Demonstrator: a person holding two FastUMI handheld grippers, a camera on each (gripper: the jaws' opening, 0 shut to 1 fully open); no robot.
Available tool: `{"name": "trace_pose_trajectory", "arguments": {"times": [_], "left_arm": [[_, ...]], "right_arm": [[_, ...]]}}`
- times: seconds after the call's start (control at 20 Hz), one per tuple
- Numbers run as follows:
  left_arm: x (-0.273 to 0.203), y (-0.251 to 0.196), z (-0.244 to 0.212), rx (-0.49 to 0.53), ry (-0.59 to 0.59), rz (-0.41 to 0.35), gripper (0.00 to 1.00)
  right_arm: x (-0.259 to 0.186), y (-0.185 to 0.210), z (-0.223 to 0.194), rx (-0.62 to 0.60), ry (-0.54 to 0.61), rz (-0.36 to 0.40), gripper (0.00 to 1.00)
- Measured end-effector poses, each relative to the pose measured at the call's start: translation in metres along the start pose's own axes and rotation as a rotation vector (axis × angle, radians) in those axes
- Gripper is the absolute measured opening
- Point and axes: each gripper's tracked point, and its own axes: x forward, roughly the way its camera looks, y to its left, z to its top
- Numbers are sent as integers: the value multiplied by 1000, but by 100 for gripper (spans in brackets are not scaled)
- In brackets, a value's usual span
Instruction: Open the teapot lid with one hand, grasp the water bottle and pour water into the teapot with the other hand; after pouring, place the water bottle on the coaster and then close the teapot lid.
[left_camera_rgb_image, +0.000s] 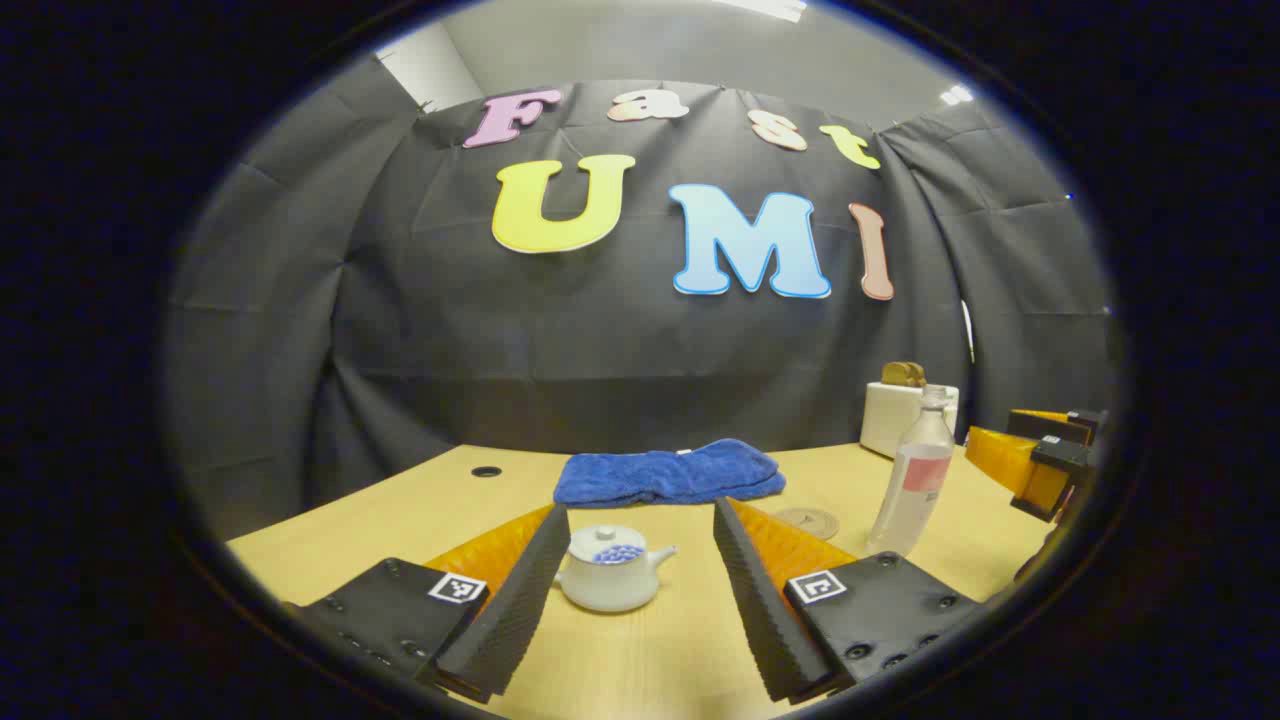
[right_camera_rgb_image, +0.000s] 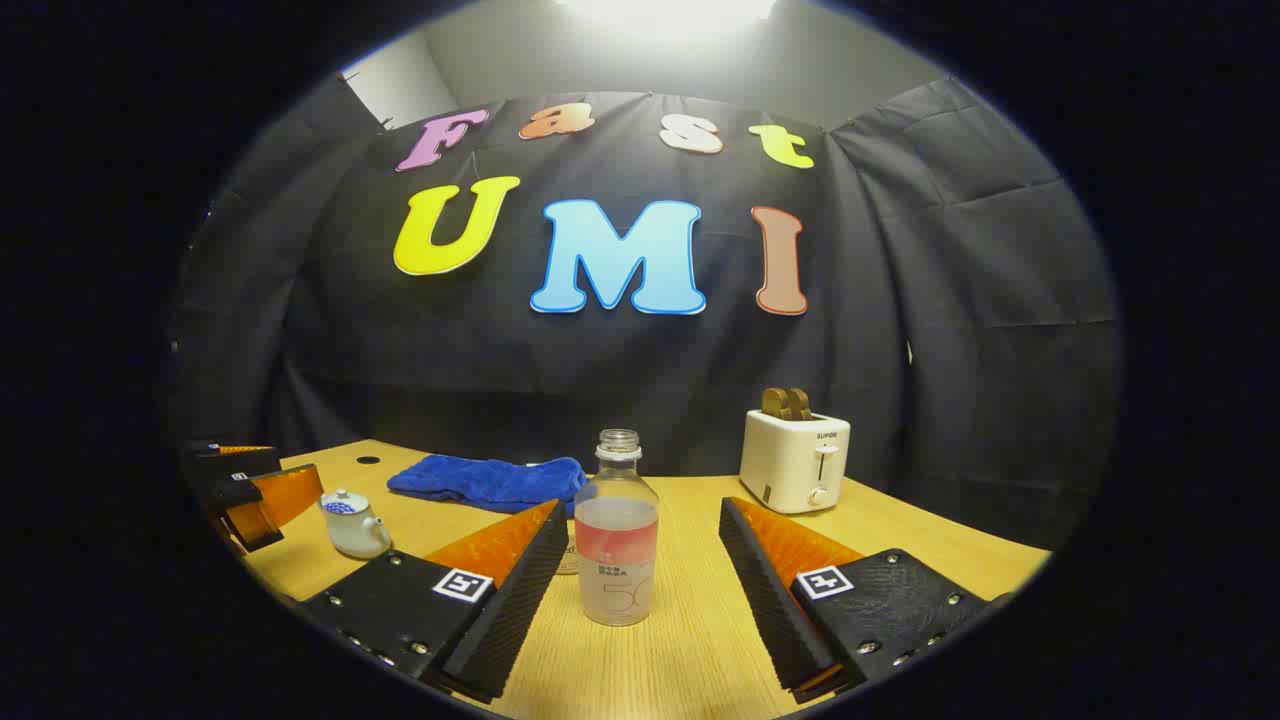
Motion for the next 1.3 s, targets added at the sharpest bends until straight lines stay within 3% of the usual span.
{"name": "trace_pose_trajectory", "arguments": {"times": [0.65,0.95,1.3], "left_arm": [[15,4,-10,-11,46,-3,92],[48,12,-21,-21,101,-14,92],[78,23,-25,37,118,-11,92]], "right_arm": [[4,-5,-9,22,29,-5,95],[1,-2,-19,15,47,6,95],[1,-6,-33,42,82,3,95]]}}
